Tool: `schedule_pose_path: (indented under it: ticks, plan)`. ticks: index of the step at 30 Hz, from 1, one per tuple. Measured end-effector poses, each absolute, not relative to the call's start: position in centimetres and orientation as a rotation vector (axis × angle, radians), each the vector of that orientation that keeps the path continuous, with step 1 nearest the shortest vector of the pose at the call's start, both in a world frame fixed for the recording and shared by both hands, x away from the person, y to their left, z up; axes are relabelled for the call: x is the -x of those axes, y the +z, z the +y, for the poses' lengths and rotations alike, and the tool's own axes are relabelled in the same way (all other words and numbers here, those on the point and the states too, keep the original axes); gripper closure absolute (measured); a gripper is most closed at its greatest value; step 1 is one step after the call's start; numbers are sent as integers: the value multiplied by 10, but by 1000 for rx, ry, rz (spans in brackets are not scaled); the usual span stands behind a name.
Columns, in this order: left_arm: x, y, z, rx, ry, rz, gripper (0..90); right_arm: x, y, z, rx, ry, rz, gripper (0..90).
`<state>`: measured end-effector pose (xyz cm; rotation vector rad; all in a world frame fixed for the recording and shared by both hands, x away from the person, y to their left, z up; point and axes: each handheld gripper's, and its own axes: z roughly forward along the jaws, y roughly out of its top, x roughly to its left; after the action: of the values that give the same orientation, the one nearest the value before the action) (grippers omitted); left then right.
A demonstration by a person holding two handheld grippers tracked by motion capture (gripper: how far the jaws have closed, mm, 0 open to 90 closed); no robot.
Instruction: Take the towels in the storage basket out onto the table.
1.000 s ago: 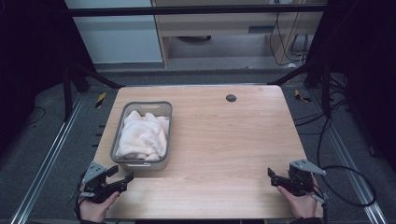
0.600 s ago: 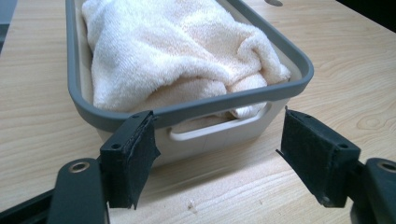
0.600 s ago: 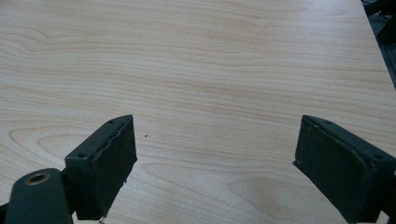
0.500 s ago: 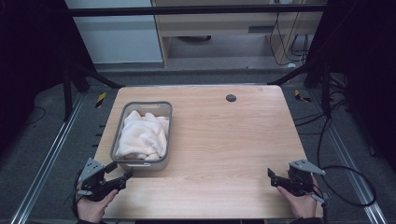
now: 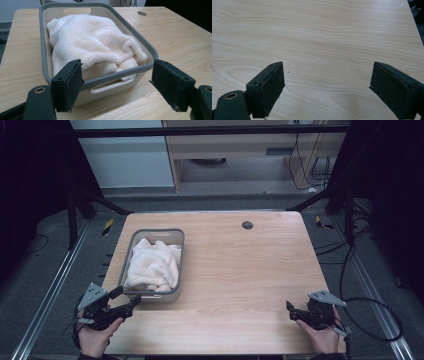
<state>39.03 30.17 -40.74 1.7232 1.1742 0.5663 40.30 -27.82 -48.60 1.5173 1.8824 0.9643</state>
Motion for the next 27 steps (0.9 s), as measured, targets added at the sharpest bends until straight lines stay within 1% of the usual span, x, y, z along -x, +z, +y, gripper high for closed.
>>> schedule_pose_path:
  ticks: [10, 27]
  plan:
    - [-405, -393, 297, -1741, 559, 1149, 220, -403, -486, -278, -1516, 964, 1875, 111]
    - [-442, -376, 296, -1799, 560, 1187, 207, -404, -486, -279, -1511, 961, 1880, 106]
